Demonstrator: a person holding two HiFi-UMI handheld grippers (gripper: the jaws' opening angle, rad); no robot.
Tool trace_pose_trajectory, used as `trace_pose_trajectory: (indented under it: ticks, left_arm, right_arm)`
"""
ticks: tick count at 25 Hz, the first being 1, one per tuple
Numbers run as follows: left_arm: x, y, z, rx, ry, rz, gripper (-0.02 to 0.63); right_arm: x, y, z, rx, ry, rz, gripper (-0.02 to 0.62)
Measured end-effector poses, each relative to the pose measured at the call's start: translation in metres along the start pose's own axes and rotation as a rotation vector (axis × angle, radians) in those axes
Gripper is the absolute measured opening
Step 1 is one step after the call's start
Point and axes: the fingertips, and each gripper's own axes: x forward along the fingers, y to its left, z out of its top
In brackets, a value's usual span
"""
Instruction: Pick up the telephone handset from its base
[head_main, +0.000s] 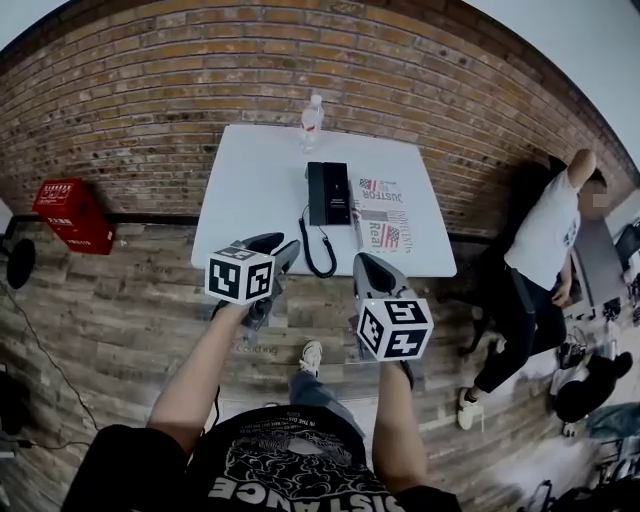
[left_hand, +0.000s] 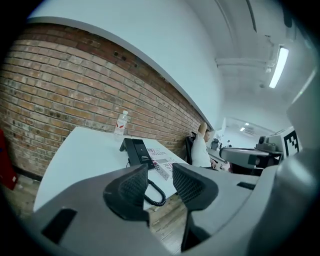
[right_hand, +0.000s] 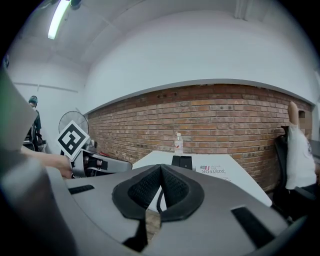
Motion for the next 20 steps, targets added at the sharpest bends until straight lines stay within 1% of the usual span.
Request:
trace_pose_trajectory:
  ticks: [5,8,10,14,17,20]
  left_arm:
    - [0.034,0.023,0.007,-0.032,0.022,-0.036,0.135]
    - [0.060,0.033,0.011,-0.040,0.052,-0.081,0.135]
    - [0.080,0.040,0.014,-0.060,0.064,-0.113,0.135]
    - [0.119,0.065,0.020,-0.142,0.079,-0.133,0.135]
    - [0.146,0.083,0.020,-0.204,0.110,-0.157,0.135]
    - [0.168,0.099,0.019,-0.270,0.117,-0.166,0.135]
  right_arm:
    - [0.037,-0.017,0.004,0.002,-0.004,0.024,0.000]
    - [0.062,-0.030,0.009,-0.004,0.006,0.048,0.000]
    - [0.080,-0.041,0.012,-0.008,0.017,0.065,0.000]
    - [0.116,-0.064,0.016,-0.019,0.047,0.103,0.000]
    - [0.140,-0.079,0.019,-0.025,0.065,0.126,0.000]
    - [0.163,-0.090,0.019,-0.036,0.087,0.160,0.000]
